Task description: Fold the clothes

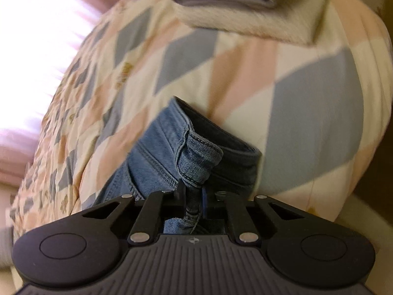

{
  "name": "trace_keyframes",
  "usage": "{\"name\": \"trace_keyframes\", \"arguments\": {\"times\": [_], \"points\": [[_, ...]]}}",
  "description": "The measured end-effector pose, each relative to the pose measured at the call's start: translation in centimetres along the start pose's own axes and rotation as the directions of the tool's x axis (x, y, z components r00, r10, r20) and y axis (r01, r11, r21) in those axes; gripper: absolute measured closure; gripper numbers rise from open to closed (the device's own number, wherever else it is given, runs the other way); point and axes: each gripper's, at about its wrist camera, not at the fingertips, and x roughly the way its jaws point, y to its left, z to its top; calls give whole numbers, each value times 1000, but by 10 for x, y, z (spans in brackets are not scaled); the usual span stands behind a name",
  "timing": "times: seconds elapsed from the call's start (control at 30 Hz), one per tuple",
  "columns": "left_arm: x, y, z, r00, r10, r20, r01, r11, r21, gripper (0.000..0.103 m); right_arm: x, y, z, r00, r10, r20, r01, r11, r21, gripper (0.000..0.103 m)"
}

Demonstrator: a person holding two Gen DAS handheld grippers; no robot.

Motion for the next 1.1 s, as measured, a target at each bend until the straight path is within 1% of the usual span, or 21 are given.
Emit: {"name": "trace_keyframes", "arguments": {"times": [0.1,0.17,0.3,0.37,0.4,0.43,0.47,0.5,0.53,0.57,0.63,0.7,0.77,0.8,0.87,0.93,0.97,1.0,1.03,1.07,1.1], "points": [[-14,-9,-2,1000,15,-19,-13,996,91,100,-8,-1,5,1000,16,7,-16,1000,2,94],[-8,-7,-11,997,60,-46,-53,988,143,100,-7,-3,6,1000,10,2,-10,1000,-12,94],[22,10,-35,983,150,-105,-134,980,150,97,13,-14,-2,998,-56,-6,56,998,-16,93],[34,15,-44,976,183,-122,-164,975,148,94,24,-21,-7,996,-85,-10,85,996,3,88],[32,14,-43,976,183,-119,-165,975,146,94,28,-23,-8,995,-94,-18,94,996,10,80],[26,11,-40,977,179,-118,-161,976,149,91,29,-23,-9,994,-106,-26,107,994,10,69],[18,11,-35,977,181,-110,-163,975,153,82,28,-20,-9,991,-129,-24,129,992,2,61],[7,13,-28,977,190,-92,-174,972,157,77,25,-17,-8,987,-162,-17,162,987,-9,47],[-4,15,-20,977,199,-74,-185,969,162,69,21,-14,-8,981,-194,-8,194,981,-20,42],[-15,18,-13,977,208,-56,-196,966,166,66,17,-9,-7,974,-227,9,227,973,-31,42],[-36,25,4,973,228,-16,-223,962,160,66,7,5,-8,958,-278,65,282,958,-58,42],[-47,40,31,963,269,25,-270,955,122,66,-2,28,-13,950,-284,133,300,947,-114,42],[-51,54,59,952,300,52,-304,947,106,66,-3,64,-28,954,-241,180,280,930,-239,43],[-49,63,73,946,319,55,-323,941,103,66,-3,85,-38,958,-208,195,262,913,-312,43],[-42,73,101,940,338,51,-342,930,133,67,6,131,-67,980,-118,162,182,862,-473,45],[-28,78,128,932,360,39,-359,902,241,68,22,184,-117,997,-40,65,72,760,-645,58],[-19,77,140,933,357,30,-347,880,324,68,31,210,-145,1000,-14,8,16,698,-715,60],[-8,76,153,936,353,18,-327,848,418,68,37,232,-178,999,8,-40,-36,640,-768,64],[2,74,163,939,344,2,-298,810,505,68,44,254,-210,996,27,-90,-89,581,-809,64],[12,74,173,945,327,-20,-255,771,584,68,49,270,-239,989,43,-143,-142,559,-817,64],[24,75,185,953,299,-51,-196,735,650,68,56,287,-272,975,59,-212,-208,565,-798,64]]}}
